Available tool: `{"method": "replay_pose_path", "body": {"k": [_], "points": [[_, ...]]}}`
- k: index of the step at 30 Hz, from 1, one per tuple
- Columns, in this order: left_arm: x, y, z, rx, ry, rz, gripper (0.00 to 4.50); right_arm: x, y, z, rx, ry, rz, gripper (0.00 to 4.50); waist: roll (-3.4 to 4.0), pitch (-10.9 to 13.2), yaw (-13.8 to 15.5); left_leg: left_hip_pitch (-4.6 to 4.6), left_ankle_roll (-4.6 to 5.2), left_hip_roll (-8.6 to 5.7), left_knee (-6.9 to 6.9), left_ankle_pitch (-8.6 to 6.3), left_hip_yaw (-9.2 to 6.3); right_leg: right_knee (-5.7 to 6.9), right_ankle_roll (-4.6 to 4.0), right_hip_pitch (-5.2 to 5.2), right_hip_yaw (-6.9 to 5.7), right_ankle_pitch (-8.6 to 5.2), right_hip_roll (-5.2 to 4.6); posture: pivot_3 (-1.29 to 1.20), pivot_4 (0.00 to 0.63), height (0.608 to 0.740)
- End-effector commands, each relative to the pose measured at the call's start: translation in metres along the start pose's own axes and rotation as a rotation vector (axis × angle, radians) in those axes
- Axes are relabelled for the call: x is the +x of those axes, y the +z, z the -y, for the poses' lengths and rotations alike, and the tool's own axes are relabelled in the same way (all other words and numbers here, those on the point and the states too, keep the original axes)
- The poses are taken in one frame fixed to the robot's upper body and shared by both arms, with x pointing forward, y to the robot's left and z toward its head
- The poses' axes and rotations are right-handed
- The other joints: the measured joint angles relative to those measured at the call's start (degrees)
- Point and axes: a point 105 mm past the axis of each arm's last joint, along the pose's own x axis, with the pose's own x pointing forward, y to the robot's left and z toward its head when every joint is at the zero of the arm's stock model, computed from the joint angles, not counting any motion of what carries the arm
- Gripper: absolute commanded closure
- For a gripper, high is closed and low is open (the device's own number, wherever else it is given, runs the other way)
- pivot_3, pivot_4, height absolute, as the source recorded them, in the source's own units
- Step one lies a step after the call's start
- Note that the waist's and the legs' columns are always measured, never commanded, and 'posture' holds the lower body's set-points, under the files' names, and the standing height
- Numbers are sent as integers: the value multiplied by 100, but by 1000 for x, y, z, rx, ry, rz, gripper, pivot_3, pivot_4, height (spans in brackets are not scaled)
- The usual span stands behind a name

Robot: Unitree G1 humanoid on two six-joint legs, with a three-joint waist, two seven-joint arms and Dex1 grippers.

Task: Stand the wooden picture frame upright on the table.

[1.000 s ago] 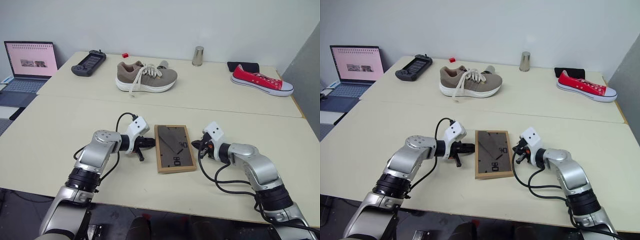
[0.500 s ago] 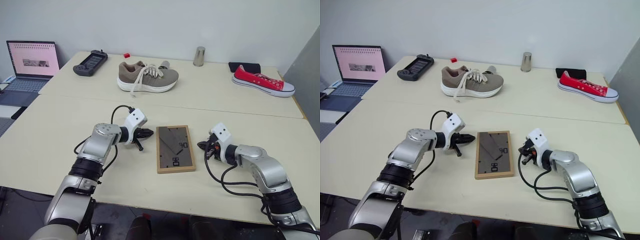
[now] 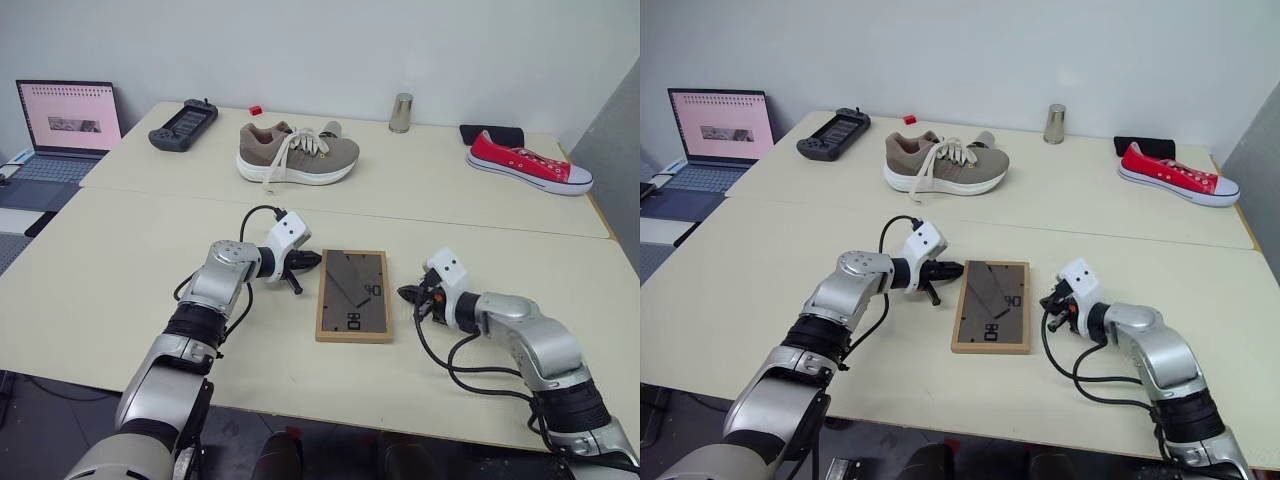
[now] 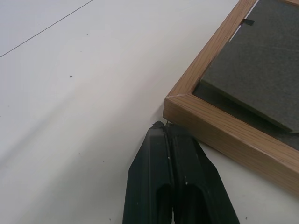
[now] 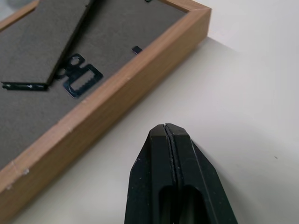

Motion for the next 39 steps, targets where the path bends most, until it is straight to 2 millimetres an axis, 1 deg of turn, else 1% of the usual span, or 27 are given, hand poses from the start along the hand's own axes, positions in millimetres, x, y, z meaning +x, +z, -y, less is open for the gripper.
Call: {"method": "replay_pose_path", "body": {"k": [1,3,5,6,8,9,10,11,13,14,16,17,20,23,25,26,27,33,37,39], "points": [[-20,3,-14,23,40,20,4468,-14,14,12,-38,-37,59,4500,0,0,-14,0,0,0,0,0,0,0,0,0,0,0,0,0,150,740],[-31,-1,-15,18,37,21,4468,-19,21,14,-52,-34,93,4500,0,0,-60,1,0,3,-2,0,0,1,0,-2,1,0,2,0,150,740],[-44,-3,-13,-17,5,29,4468,-25,27,12,-83,-9,122,4500,1,0,-85,1,0,5,-4,0,0,2,0,-7,0,0,3,0,150,740],[-53,-5,-8,-57,-37,26,4468,-30,32,6,-82,43,146,4500,1,0,-87,1,0,5,-4,0,0,4,0,-8,1,0,3,0,150,740],[-70,-8,5,-151,-133,29,4097,-38,35,-1,-119,122,139,4500,4,3,-88,0,0,5,-4,0,-2,4,0,-8,0,0,3,0,150,740],[-79,-7,13,-242,-199,31,4014,-41,32,-2,-153,163,112,4500,4,3,-81,0,0,5,-4,0,-1,3,0,-5,0,0,3,0,150,740],[-86,-8,20,-355,-261,19,3753,-41,28,2,-174,170,83,4500,4,3,-69,0,0,5,-3,0,-2,3,0,-4,-1,0,2,0,150,740],[-91,-7,26,-431,-301,9,3581,-40,25,6,-185,173,65,4500,4,3,-64,0,0,5,-3,0,-1,0,0,-4,-2,0,2,0,150,740],[-99,0,28,-580,-358,9,3027,-33,20,11,-210,176,38,4500,4,3,-61,0,1,5,-1,-1,-2,-3,4,1,-3,-3,2,0,150,740],[-101,3,27,-629,-371,12,2837,-29,19,13,-220,173,31,4500,3,4,-58,1,1,4,0,-1,-2,-5,7,2,-2,-5,2,0,150,740],[-101,5,22,-712,-354,1,2325,-21,16,15,-209,163,20,4500,2,4,-54,1,1,4,2,-1,-2,-4,9,2,-3,-7,3,0,150,740],[-101,3,21,-744,-354,-20,2174,-16,15,15,-210,155,19,4500,2,4,-55,1,1,5,3,-1,-2,-5,9,1,-3,-7,4,0,150,740],[-100,-1,21,-824,-356,-47,1473,-5,12,13,-217,135,14,4500,2,4,-68,1,1,5,2,0,-2,-1,8,-1,-3,-6,3,0,150,740],[-98,-3,26,-855,-376,-50,911,-1,14,10,-222,125,26,4500,2,5,-78,-1,0,6,-3,0,-3,4,6,-10,-3,-5,3,0,150,740],[-97,-2,30,-864,-397,-52,453,0,14,8,-222,122,30,4500,2,5,-73,-1,-1,5,-3,0,-4,6,6,-9,-4,-5,2,0,150,740],[-96,-2,33,-864,-409,-55,140,0,14,7,-221,122,31,4500,2,5,-73,-1,-1,5,-2,0,-4,6,6,-9,-4,-5,2,0,150,740],[-95,-3,36,-863,-419,-59,46,0,14,6,-220,121,31,4500,3,5,-74,-1,-1,5,-2,0,-3,6,6,-9,-3,-5,2,0,150,740],[-84,-6,44,-890,-445,-67,46,-4,9,-7,-216,148,28,4500,2,5,-55,-1,-1,5,1,0,-3,6,6,-9,-2,-5,2,0,150,740],[-74,-14,51,-951,-459,-133,46,-3,11,-17,-219,164,33,4500,3,5,-55,0,0,5,1,0,-2,5,6,-8,-1,-5,2,0,150,740],[-70,-17,57,-990,-485,-177,46,0,13,-27,-218,184,39,4500,2,5,-57,0,0,4,1,0,-2,6,6,-8,-1,-5,2,0,150,740]]}}
